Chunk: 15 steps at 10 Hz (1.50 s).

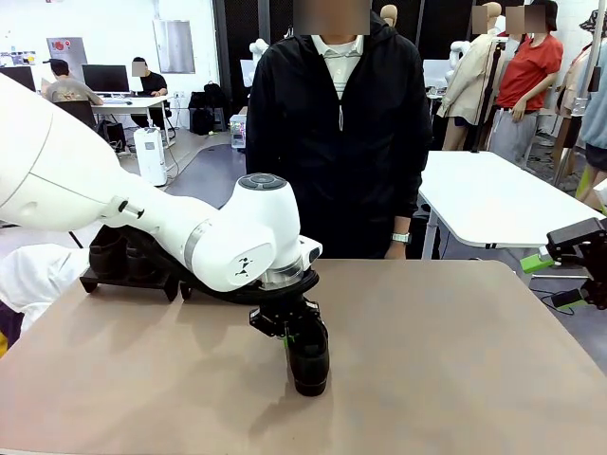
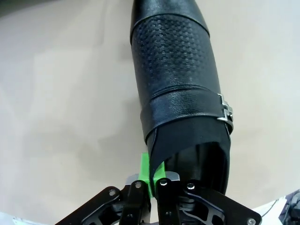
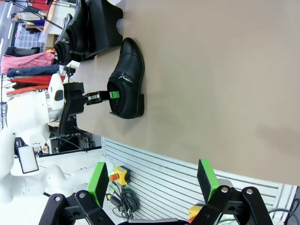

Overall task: Organize the shoes by placing them on the stand.
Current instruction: Place the Shoe from the middle of the table onto the Shoes Stand.

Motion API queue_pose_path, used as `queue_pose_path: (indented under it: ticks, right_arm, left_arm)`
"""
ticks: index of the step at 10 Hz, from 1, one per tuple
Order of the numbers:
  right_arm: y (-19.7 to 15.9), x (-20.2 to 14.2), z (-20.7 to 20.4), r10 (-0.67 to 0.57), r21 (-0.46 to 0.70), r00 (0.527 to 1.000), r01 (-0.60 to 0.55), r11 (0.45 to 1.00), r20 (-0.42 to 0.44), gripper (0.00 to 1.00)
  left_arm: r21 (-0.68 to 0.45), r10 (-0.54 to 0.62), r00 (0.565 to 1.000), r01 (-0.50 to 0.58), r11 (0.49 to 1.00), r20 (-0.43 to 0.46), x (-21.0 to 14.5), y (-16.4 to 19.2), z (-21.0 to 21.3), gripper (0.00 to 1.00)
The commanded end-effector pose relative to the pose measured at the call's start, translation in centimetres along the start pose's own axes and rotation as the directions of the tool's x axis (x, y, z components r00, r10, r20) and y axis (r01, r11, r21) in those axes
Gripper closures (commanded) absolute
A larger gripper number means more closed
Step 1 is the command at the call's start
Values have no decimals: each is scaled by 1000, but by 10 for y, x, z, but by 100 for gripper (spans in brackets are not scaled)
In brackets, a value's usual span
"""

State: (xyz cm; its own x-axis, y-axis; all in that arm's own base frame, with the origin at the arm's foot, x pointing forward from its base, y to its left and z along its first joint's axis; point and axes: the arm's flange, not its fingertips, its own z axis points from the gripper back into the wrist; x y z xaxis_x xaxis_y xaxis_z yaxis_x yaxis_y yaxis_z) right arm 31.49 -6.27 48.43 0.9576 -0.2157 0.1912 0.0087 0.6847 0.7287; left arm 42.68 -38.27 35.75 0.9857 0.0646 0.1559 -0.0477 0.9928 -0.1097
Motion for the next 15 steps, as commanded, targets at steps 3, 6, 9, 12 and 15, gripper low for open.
queue_pose_path:
  ticks: [3, 6, 9, 12, 15]
  right_arm:
    - [5, 1, 2, -22, 15, 1000, 22, 1000, 3, 0]
    - [5, 1, 2, -22, 15, 1000, 22, 1000, 3, 0]
    - [5, 1, 2, -22, 15, 1000, 22, 1000, 3, 0]
    - [5, 1, 2, -22, 15, 1000, 22, 1000, 3, 0]
    - [5, 1, 2, -22, 15, 1000, 22, 1000, 3, 0]
  left_arm:
    - [-30, -94, 995, 95, 995, 26, -6, 3, 30, 100]
    - [-141, -192, 945, 235, 962, 264, -30, 44, 130, 100]
    - [-160, -35, 860, 134, 978, 508, -35, 136, 194, 100]
    - [-164, 3, 866, 91, 982, 500, -31, 135, 208, 100]
    - [-164, 3, 866, 91, 982, 500, -31, 135, 208, 100]
